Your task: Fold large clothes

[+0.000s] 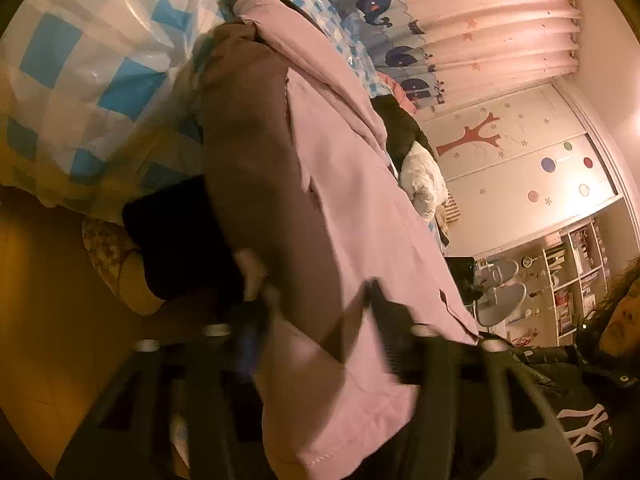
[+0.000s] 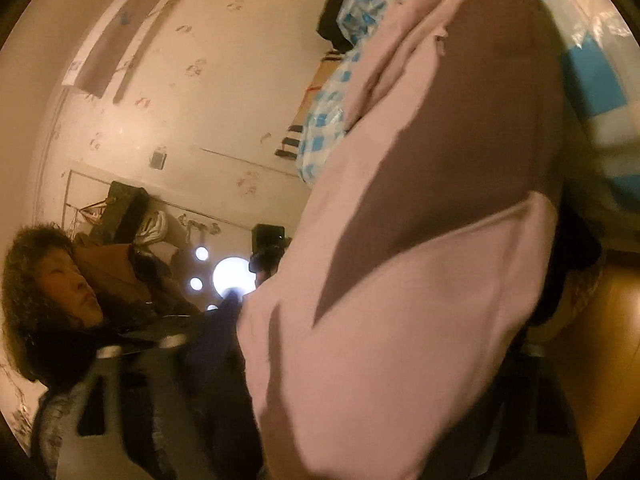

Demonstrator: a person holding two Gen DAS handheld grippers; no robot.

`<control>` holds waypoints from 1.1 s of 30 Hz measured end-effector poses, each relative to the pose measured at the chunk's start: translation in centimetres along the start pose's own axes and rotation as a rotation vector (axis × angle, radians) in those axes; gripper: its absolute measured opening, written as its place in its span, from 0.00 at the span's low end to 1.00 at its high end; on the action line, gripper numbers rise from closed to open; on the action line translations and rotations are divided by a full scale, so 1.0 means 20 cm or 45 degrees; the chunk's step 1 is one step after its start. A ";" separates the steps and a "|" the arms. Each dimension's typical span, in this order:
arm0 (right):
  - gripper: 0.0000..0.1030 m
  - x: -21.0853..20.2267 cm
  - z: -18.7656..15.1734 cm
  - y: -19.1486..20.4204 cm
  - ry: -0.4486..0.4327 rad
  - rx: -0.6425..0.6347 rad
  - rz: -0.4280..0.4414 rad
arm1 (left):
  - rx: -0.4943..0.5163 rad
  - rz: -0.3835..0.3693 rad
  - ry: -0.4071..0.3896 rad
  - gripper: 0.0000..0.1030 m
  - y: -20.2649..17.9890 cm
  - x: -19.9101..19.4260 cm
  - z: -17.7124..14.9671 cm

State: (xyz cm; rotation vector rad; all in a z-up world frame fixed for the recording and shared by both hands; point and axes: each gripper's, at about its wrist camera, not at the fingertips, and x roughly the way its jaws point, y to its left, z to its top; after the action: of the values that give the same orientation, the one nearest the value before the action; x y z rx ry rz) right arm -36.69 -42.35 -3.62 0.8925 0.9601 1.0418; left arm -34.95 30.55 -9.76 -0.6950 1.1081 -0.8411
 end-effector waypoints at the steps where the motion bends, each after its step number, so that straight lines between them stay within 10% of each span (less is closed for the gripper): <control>1: 0.51 -0.01 0.00 0.00 -0.024 -0.016 -0.007 | 0.018 0.014 -0.004 0.30 -0.01 -0.01 0.00; 7: 0.38 -0.03 -0.03 0.05 -0.140 -0.080 0.028 | 0.031 0.030 -0.052 0.24 -0.02 -0.09 0.01; 9: 0.38 -0.01 -0.04 0.03 -0.118 -0.061 0.032 | -0.014 0.126 -0.027 0.66 0.03 -0.09 0.01; 11: 0.42 -0.01 -0.04 0.01 -0.102 -0.045 0.040 | -0.082 0.168 -0.015 0.84 0.13 -0.09 -0.02; 17: 0.53 0.03 -0.06 -0.02 -0.059 -0.003 0.094 | -0.293 -0.064 -0.044 0.88 0.49 -0.02 -0.17; 26: 0.56 0.01 -0.08 -0.06 -0.044 0.033 0.129 | -0.242 -0.381 -0.018 0.92 0.46 0.25 -0.25; 28: 0.56 0.00 -0.09 -0.04 -0.067 -0.001 0.124 | -0.184 -0.444 -0.095 0.85 0.39 0.21 -0.25; 29: 0.53 -0.01 -0.09 -0.02 -0.087 -0.025 0.121 | -0.172 -0.472 -0.124 0.54 0.36 0.18 -0.24; 33: 0.40 -0.04 -0.06 0.07 -0.225 -0.110 0.113 | -0.042 -0.358 -0.319 0.19 0.15 -0.01 -0.17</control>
State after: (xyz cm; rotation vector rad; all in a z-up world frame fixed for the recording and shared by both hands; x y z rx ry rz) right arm -38.43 -42.68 -2.60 0.9449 0.7286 1.0527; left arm -37.59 32.10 -13.24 -0.9711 0.8114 -0.9452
